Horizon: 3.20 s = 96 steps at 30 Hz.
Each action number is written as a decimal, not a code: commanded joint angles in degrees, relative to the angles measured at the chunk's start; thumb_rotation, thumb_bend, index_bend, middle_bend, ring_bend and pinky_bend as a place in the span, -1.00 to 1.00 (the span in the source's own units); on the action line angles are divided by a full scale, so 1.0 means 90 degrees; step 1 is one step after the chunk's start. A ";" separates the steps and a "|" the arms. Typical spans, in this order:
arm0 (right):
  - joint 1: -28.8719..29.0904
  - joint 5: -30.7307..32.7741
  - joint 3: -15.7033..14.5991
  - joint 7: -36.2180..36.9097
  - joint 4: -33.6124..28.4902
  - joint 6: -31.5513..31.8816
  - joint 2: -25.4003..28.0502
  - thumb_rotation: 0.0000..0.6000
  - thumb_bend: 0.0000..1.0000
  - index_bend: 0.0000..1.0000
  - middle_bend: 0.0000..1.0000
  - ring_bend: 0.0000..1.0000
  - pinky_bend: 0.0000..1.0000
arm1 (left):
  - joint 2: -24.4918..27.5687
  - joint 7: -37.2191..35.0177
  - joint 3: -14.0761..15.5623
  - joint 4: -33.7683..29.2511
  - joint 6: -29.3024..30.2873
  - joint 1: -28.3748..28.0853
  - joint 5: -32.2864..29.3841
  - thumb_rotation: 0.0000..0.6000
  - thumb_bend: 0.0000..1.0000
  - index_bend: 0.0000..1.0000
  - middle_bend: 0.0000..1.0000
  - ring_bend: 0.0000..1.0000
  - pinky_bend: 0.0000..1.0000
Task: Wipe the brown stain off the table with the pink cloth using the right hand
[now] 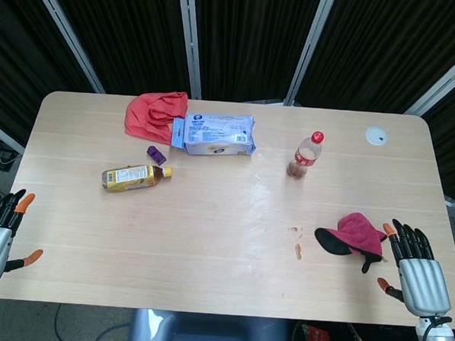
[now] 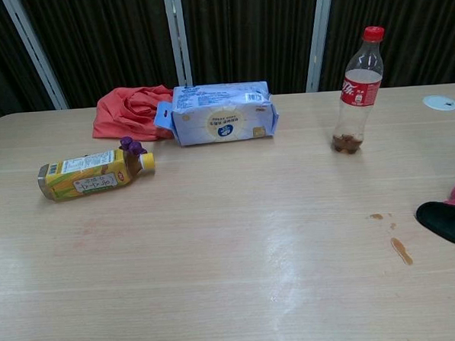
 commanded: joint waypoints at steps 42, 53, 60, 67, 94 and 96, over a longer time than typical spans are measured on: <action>0.1722 0.4163 0.1070 -0.2439 0.1150 -0.2441 -0.1663 1.00 -0.86 -0.97 -1.00 -1.00 -0.87 | -0.0006 -0.0030 0.0006 -0.0027 -0.0204 -0.0078 -0.0113 1.00 -1.00 -0.96 -1.00 -1.00 -1.00; 0.2127 0.4894 0.1076 -0.2623 0.1657 -0.2943 -0.1952 1.00 -0.82 -0.84 -1.00 -1.00 -0.82 | -0.0024 -0.0061 0.0009 -0.0021 -0.0374 -0.0150 -0.0198 1.00 -1.00 -0.95 -1.00 -1.00 -1.00; 0.2290 0.4979 0.1050 -0.2552 0.2222 -0.3015 -0.2317 1.00 -0.61 -0.73 -0.80 -1.00 -0.60 | -0.0032 -0.0088 0.0011 -0.0014 -0.0285 -0.0129 -0.0144 1.00 -1.00 -0.93 -1.00 -1.00 -1.00; 0.2318 0.4962 0.1030 -0.2358 0.2504 -0.2979 -0.2540 1.00 -0.48 -0.48 -0.51 -0.73 -0.27 | -0.0032 -0.0096 0.0011 -0.0023 -0.0298 -0.0133 -0.0169 1.00 -1.00 -0.92 -1.00 -1.00 -1.00; 0.2665 0.3534 0.0875 -0.2035 0.1271 -0.2318 -0.3865 1.00 -0.24 0.49 0.30 0.16 0.50 | -0.0024 -0.0200 0.0009 -0.0057 -0.0294 -0.0132 -0.0201 1.00 -1.00 -0.88 -1.00 -1.00 -1.00; 0.2726 0.3435 0.0826 -0.2119 0.1153 -0.2309 -0.4002 1.00 -0.24 0.48 0.30 0.16 0.51 | -0.0017 -0.0216 0.0012 -0.0060 -0.0292 -0.0130 -0.0198 1.00 -1.00 -0.88 -1.00 -1.00 -1.00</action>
